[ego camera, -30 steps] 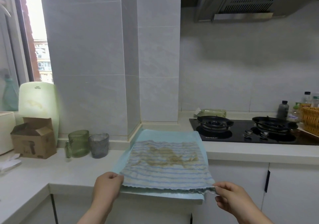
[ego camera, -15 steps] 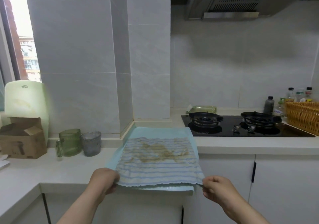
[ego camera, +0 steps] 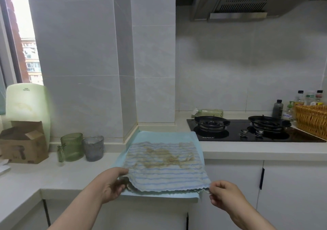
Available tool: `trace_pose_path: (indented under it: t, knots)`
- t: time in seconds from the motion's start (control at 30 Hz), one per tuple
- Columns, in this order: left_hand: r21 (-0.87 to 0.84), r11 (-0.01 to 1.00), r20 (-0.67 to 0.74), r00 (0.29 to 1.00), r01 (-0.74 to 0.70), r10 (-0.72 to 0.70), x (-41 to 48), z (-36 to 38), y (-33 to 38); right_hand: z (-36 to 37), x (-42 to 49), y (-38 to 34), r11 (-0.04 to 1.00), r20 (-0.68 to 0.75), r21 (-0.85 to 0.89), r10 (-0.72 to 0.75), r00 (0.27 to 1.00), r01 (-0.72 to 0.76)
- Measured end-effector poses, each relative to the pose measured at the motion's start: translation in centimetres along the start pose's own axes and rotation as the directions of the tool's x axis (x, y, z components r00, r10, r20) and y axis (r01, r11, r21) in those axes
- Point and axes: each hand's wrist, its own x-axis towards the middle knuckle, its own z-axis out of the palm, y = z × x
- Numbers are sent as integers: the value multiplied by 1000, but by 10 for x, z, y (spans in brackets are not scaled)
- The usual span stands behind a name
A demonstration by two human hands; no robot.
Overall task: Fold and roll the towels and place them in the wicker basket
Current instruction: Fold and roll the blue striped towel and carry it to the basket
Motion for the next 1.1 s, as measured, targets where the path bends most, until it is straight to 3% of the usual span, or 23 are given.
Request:
trace_pose_path:
  t: [0.13, 0.37, 0.57, 0.7, 0.87, 1.1]
  knots:
    - [11, 992, -68, 989, -127, 128, 4, 7, -10, 0, -1, -1, 1000, -2, -1, -3, 1000, 3]
    - [-10, 988, -140, 979, -152, 149, 7, -1, -13, -3, -2, -4, 999, -11, -35, -35, 999, 34]
    - [-143, 986, -28, 996, -84, 81, 3, -4, -6, -2, -3, -5, 998, -7, -34, -49, 999, 49]
    - [-245, 965, -36, 995, -96, 90, 6, -6, -8, -3, -2, -3, 999, -3, -24, -41, 999, 41]
    - [-156, 961, -263, 948, -226, 180, 5, -17, -24, -7, 1, 1, 999, 5, -14, -45, 999, 45]
    - [-5, 958, -231, 932, -288, 279, 5, -17, -43, -7, 5, 8, 999, -2, -12, -45, 999, 45]
